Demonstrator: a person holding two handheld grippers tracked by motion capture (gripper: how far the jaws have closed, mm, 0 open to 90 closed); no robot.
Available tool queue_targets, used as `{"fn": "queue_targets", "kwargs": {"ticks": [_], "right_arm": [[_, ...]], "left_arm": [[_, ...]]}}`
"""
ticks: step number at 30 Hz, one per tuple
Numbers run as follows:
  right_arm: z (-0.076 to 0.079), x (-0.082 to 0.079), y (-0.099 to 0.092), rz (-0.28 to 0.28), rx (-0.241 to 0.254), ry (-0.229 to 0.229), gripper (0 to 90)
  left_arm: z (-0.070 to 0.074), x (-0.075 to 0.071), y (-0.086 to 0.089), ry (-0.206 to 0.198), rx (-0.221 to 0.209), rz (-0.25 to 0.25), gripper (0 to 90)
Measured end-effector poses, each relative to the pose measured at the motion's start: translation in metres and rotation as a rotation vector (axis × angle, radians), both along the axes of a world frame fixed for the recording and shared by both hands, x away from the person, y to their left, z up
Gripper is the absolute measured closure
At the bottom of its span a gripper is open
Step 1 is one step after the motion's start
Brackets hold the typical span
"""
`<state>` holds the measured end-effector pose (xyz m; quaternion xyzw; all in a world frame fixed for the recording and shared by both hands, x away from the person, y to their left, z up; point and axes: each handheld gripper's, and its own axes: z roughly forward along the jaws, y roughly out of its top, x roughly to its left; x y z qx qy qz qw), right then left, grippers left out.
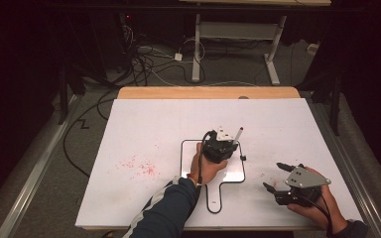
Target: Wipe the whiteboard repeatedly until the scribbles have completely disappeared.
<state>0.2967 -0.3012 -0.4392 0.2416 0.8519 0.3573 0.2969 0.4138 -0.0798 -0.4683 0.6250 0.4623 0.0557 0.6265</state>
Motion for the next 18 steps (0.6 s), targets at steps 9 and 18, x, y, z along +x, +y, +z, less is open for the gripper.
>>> {"fn": "queue_targets", "kwargs": {"ticks": [9, 18], "right_arm": [[-0.002, 0.001, 0.005, 0.012, -0.012, 0.007, 24.9], [-0.001, 0.0, 0.005, 0.008, -0.008, 0.008, 24.9]], "left_arm": [[-0.001, -0.009, 0.032, 0.004, 0.002, 0.004, 79.0], [-0.002, -0.015, 0.065, 0.007, 0.003, 0.015, 79.0]]}}
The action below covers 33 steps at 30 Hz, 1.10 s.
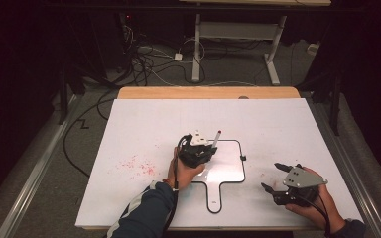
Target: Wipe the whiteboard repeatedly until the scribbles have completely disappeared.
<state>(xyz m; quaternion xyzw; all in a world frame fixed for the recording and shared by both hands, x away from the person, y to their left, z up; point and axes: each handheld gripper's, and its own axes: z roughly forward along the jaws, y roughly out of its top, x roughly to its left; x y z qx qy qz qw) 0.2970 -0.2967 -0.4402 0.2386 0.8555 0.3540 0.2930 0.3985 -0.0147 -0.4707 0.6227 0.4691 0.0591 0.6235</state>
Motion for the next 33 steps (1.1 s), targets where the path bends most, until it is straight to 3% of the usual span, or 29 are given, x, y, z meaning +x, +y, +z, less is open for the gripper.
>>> {"fn": "queue_targets", "kwargs": {"ticks": [3, 6, 8, 13, 18, 21, 26, 33], "right_arm": [[0.0, 0.0, 0.001, -0.002, -0.002, 0.0, 24.9], [0.0, 0.002, 0.0, 0.001, 0.008, 0.011, 25.9], [0.002, 0.005, 0.001, -0.007, 0.07, 0.05, 28.8], [0.015, 0.014, 0.01, 0.045, 0.219, 0.074, 32.2], [0.027, 0.022, 0.038, 0.097, 0.311, 0.059, 40.9], [0.032, 0.03, 0.053, 0.13, 0.368, 0.079, 45.1], [0.036, 0.036, 0.071, 0.144, 0.375, 0.058, 45.7], [0.034, 0.04, 0.08, 0.17, 0.386, 0.087, 52.1]], "left_arm": [[0.001, -0.006, 0.007, -0.005, 0.025, -0.01, 78.9], [0.003, -0.012, 0.013, 0.006, 0.015, -0.023, 78.9], [0.006, -0.017, 0.013, -0.002, 0.005, -0.04, 78.9], [0.013, -0.029, 0.007, -0.028, -0.013, -0.077, 78.9], [0.019, -0.045, -0.004, -0.063, -0.037, -0.127, 78.8], [0.022, -0.051, -0.009, -0.076, -0.045, -0.152, 78.8], [0.027, -0.057, -0.013, -0.101, -0.061, -0.172, 78.8], [0.029, -0.066, -0.02, -0.122, -0.059, -0.214, 78.7]]}}
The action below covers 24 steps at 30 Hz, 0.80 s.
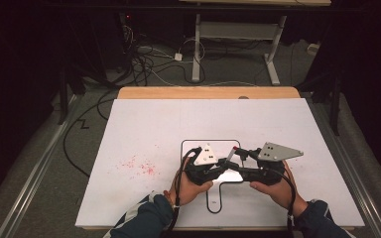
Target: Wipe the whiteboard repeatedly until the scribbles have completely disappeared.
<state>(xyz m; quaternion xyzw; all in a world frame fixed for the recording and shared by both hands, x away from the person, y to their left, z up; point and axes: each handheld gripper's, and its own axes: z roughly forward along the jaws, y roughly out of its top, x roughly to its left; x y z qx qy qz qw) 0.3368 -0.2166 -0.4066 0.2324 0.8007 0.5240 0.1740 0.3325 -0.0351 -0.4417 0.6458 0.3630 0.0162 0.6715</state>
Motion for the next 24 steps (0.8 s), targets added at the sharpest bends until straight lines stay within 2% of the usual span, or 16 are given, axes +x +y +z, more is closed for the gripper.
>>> {"fn": "queue_targets", "kwargs": {"ticks": [2, 3, 5, 8, 13, 14, 16, 17, 19, 22, 24], "right_arm": [[-0.001, -0.001, 0.001, 0.02, 0.007, 0.007, 58.8], [-0.001, -0.001, 0.002, 0.021, 0.011, -0.008, 62.7], [0.0, -0.003, 0.001, 0.022, 0.025, -0.008, 66.1], [-0.001, -0.005, 0.0, 0.027, 0.042, -0.015, 78.2], [-0.001, -0.008, -0.001, 0.043, 0.039, -0.014, 80.8], [-0.001, -0.009, -0.001, 0.043, 0.037, -0.016, 80.8], [0.002, -0.01, -0.003, 0.037, 0.044, -0.021, 80.9], [0.004, -0.01, -0.005, 0.031, 0.047, -0.02, 80.9], [0.008, -0.009, -0.012, 0.011, 0.046, -0.019, 80.8], [0.012, -0.006, -0.021, -0.033, 0.048, -0.009, 80.8], [0.015, -0.004, -0.027, -0.054, 0.044, 0.002, 80.8]], "left_arm": [[0.0, -0.002, -0.003, -0.006, 0.004, -0.01, 78.7], [-0.001, -0.004, -0.005, -0.008, 0.007, -0.019, 78.7], [-0.001, -0.007, -0.008, -0.012, 0.013, -0.031, 78.7], [-0.001, -0.012, -0.012, -0.017, 0.015, -0.048, 78.6], [-0.002, -0.015, -0.015, -0.053, 0.038, -0.038, 78.1], [-0.002, -0.016, -0.015, -0.065, 0.041, -0.026, 75.5], [-0.001, -0.015, -0.013, -0.094, 0.06, 0.001, 61.4], [0.001, -0.015, -0.008, -0.102, 0.063, -0.002, 55.6], [0.003, -0.016, 0.003, -0.152, 0.089, 0.028, 44.0], [0.008, -0.014, 0.027, -0.166, 0.103, 0.071, 31.5], [0.01, -0.013, 0.046, -0.169, 0.093, 0.112, 26.9]]}}
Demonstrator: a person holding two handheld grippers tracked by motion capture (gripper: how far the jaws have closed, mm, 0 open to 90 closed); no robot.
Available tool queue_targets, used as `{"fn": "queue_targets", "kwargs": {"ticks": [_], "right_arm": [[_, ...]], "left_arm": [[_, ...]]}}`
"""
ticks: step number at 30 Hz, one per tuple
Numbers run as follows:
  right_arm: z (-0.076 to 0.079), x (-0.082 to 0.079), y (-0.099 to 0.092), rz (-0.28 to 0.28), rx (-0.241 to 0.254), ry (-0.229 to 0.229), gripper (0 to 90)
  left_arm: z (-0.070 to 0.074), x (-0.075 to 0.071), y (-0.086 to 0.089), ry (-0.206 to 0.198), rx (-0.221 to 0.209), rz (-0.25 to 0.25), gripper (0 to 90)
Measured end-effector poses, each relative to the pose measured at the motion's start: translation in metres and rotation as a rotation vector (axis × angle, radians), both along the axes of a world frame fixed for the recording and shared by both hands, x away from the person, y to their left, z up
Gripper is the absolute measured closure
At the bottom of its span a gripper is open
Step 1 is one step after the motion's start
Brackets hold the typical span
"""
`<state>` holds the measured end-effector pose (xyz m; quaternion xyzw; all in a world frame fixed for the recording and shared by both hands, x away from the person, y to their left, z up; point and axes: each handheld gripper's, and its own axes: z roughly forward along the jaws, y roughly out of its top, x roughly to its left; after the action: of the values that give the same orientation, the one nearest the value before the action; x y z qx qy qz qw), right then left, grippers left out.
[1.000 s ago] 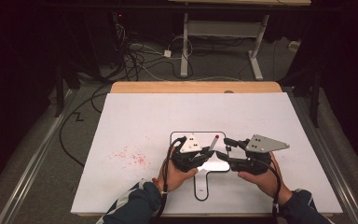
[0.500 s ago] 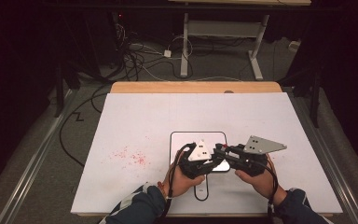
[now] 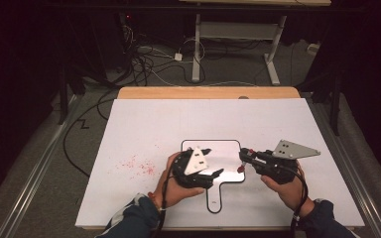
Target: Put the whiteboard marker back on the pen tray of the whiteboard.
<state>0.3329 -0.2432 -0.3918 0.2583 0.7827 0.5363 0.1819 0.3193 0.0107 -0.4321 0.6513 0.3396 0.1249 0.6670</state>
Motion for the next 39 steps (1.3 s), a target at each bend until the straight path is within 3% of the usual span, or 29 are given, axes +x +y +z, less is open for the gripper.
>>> {"fn": "queue_targets", "kwargs": {"ticks": [2, 6, 7, 9, 12, 16, 18, 19, 21, 22, 25, 32, 35, 39], "right_arm": [[0.002, 0.002, -0.005, -0.021, -0.002, 0.007, 80.9], [0.006, 0.007, -0.013, -0.052, 0.0, 0.04, 80.8], [0.006, 0.009, -0.014, -0.063, -0.004, 0.051, 80.8], [0.005, 0.012, -0.016, -0.075, -0.008, 0.082, 80.8], [0.002, 0.019, -0.016, -0.088, -0.029, 0.147, 80.8], [-0.007, 0.028, -0.013, -0.091, -0.063, 0.235, 80.8], [-0.012, 0.036, -0.011, -0.093, -0.072, 0.295, 80.8], [-0.016, 0.041, -0.01, -0.097, -0.068, 0.326, 80.8], [-0.022, 0.05, -0.009, -0.121, -0.075, 0.368, 80.8], [-0.025, 0.054, -0.008, -0.122, -0.066, 0.389, 80.7], [-0.03, 0.065, -0.01, -0.152, -0.026, 0.422, 80.5], [-0.051, 0.087, -0.01, -0.213, 0.041, 0.481, 79.6], [-0.056, 0.092, -0.01, -0.239, 0.037, 0.48, 78.0], [-0.062, 0.097, -0.008, -0.264, 0.007, 0.465, 74.3]], "left_arm": [[-0.001, 0.0, 0.02, -0.017, 0.009, 0.046, 24.3], [-0.008, 0.001, 0.058, -0.01, 0.044, 0.143, 21.5], [-0.011, -0.001, 0.071, -0.022, 0.124, 0.129, 21.5], [-0.017, -0.003, 0.08, -0.003, 0.071, 0.192, 20.4], [-0.027, -0.009, 0.098, -0.006, 0.11, 0.233, 20.2], [-0.037, -0.015, 0.12, 0.022, 0.115, 0.284, 20.2], [-0.042, -0.018, 0.129, 0.029, 0.141, 0.304, 20.2], [-0.043, -0.019, 0.133, 0.033, 0.141, 0.315, 20.2], [-0.04, -0.02, 0.141, 0.056, 0.092, 0.329, 20.3], [-0.04, -0.02, 0.144, 0.065, 0.068, 0.335, 20.2], [-0.042, -0.017, 0.145, 0.082, 0.067, 0.345, 20.3], [-0.053, -0.017, 0.131, 0.101, 0.159, 0.294, 20.3], [-0.058, -0.016, 0.128, 0.107, 0.191, 0.283, 20.3], [-0.06, -0.014, 0.128, 0.122, 0.192, 0.282, 20.4]]}}
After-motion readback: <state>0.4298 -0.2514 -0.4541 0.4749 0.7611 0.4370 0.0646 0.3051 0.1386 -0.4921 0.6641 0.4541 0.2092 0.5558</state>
